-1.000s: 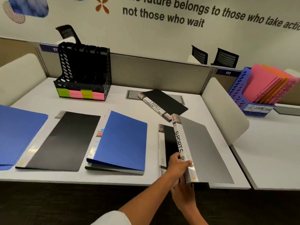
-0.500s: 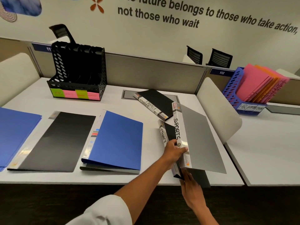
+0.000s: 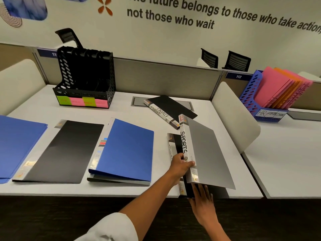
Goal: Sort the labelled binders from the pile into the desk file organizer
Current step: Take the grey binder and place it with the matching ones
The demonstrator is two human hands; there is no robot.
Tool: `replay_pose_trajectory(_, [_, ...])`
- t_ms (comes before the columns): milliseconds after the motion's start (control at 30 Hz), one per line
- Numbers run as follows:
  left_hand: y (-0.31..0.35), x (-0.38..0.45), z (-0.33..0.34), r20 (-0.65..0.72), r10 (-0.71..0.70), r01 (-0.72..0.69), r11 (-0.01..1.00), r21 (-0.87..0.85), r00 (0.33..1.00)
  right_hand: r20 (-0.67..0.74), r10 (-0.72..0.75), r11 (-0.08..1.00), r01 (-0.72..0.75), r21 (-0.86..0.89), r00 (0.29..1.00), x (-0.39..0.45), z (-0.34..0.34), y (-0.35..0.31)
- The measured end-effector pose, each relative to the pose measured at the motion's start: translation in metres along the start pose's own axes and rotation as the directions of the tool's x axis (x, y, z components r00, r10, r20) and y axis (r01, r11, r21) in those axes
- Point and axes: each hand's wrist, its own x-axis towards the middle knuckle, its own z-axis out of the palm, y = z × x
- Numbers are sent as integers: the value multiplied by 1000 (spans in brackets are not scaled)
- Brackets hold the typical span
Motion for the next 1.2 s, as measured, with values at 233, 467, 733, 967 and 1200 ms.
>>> replay_pose_trajectory(233, [-3,5,-11,-51,18,-19,1000,-19,999,-55,-30,982,40,184,998,6,-14,14])
replay_pose_trajectory(467, [-6,10,-12,-112,-11,8,1000,-29,994,-15,168,705,-110,701,986,21,-36,30])
replay_pose_trajectory(733, [2,13,-18,-139,8,-23,994,-111,990,291,291,-495,-117,861,911,54,-58,62])
replay_pose_trajectory(967, [6,4,-41,-223,26,-62,986,-156,974,412,243,-791,-66,608,878,81,-72,64])
replay_pose_trajectory(1200, [12,-11,-73,-220,81,-104,990,-94,972,372,216,-520,-216,826,903,96,-75,40])
